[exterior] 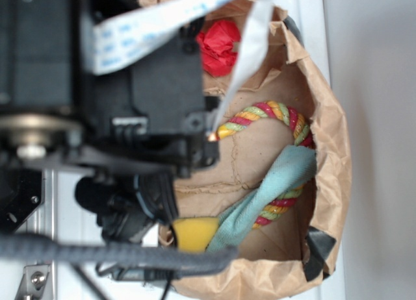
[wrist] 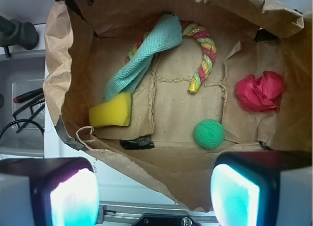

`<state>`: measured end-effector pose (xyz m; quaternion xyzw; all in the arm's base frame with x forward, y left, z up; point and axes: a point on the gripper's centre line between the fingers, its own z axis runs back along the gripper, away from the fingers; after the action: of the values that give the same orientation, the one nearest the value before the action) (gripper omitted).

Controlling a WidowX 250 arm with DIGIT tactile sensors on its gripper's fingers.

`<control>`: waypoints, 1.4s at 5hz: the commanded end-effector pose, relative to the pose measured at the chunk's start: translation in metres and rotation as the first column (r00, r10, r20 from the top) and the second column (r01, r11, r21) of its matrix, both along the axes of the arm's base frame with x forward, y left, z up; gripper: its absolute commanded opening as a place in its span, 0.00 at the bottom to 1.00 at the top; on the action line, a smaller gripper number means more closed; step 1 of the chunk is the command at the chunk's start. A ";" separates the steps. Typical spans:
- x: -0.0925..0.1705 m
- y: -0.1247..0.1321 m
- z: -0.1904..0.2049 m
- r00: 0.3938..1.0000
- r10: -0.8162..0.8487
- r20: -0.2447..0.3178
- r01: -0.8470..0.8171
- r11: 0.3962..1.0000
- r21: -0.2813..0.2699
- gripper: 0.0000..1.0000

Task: Grab the green sponge.

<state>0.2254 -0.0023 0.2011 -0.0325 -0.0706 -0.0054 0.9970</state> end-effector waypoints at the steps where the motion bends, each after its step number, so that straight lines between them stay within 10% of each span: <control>1: 0.041 0.021 -0.016 0.998 0.054 0.036 -0.057 0.996 0.071 1.00; 3: 0.030 0.027 -0.043 1.000 -0.028 0.007 0.027 0.988 0.153 1.00; 7: 0.049 -0.012 -0.080 0.911 -0.404 -0.082 0.410 0.909 0.075 1.00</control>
<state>0.2661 -0.0084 0.1043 -0.0073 0.0010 -0.2004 0.9797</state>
